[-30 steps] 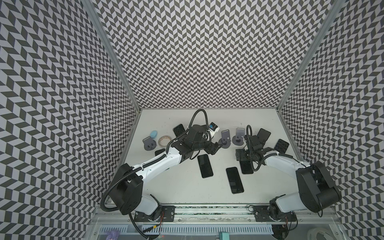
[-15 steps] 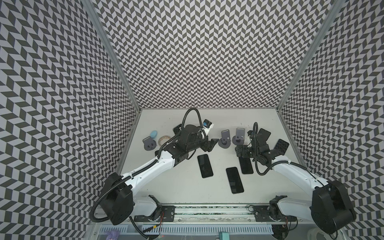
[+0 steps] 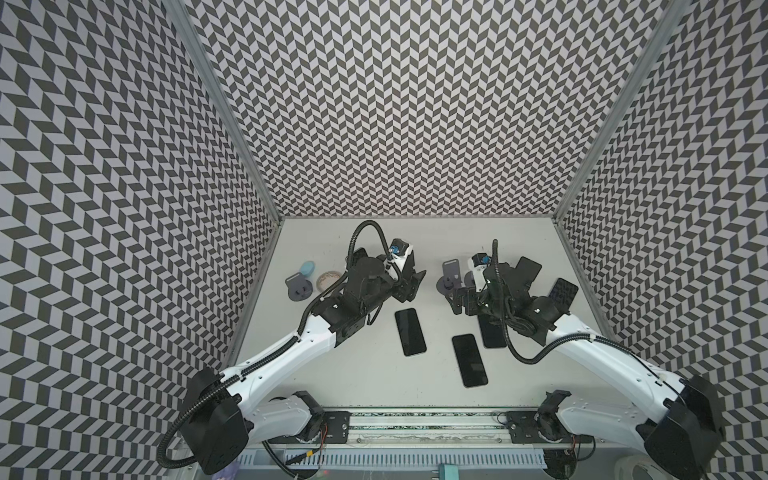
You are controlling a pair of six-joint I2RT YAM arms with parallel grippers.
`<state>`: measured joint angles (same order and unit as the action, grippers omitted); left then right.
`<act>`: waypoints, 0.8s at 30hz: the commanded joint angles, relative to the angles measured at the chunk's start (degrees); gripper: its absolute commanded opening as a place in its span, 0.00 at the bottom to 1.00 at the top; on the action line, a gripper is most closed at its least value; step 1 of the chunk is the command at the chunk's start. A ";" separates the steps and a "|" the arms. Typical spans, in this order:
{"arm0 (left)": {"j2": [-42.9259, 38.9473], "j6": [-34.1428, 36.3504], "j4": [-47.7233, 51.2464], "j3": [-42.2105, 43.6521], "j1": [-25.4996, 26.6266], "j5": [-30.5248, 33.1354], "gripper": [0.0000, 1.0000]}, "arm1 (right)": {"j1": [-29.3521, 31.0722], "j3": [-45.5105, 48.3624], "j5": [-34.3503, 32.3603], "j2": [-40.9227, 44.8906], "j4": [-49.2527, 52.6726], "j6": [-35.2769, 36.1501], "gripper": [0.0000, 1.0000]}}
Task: Remove the phone from the phone stand
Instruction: 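Move both grippers forward toward teal-framed phones standing on stands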
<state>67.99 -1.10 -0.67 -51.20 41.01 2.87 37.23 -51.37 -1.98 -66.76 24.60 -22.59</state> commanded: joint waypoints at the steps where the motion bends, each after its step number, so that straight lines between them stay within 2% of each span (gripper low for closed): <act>1: -2.21 -0.62 1.06 1.13 0.21 4.50 0.81 | 1.95 -2.20 -1.27 -0.23 -2.02 -1.94 0.97; 8: -4.26 -2.14 1.84 3.47 -1.20 10.01 0.83 | 7.52 -1.96 -2.76 -4.15 -9.54 -4.74 0.95; 14: -4.17 -7.14 2.05 3.17 -7.28 5.78 0.85 | 10.73 -2.73 -2.44 -10.80 -15.59 -4.37 0.94; 18: -3.12 -10.40 2.03 3.66 -7.79 11.16 0.85 | 11.24 -8.03 -2.27 -15.88 -14.71 -1.94 0.94; 21: -2.16 -15.09 5.31 2.92 -8.21 13.91 0.84 | 11.26 -8.39 -1.27 -17.65 -18.13 -1.07 0.86; 24: -3.80 -20.78 5.83 6.61 -8.81 14.79 0.80 | 11.19 -8.48 -1.04 -19.46 -21.76 -0.93 0.77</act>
<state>65.36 -14.57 2.70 -47.33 32.93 14.59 48.21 -58.57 -3.36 -84.86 9.74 -24.47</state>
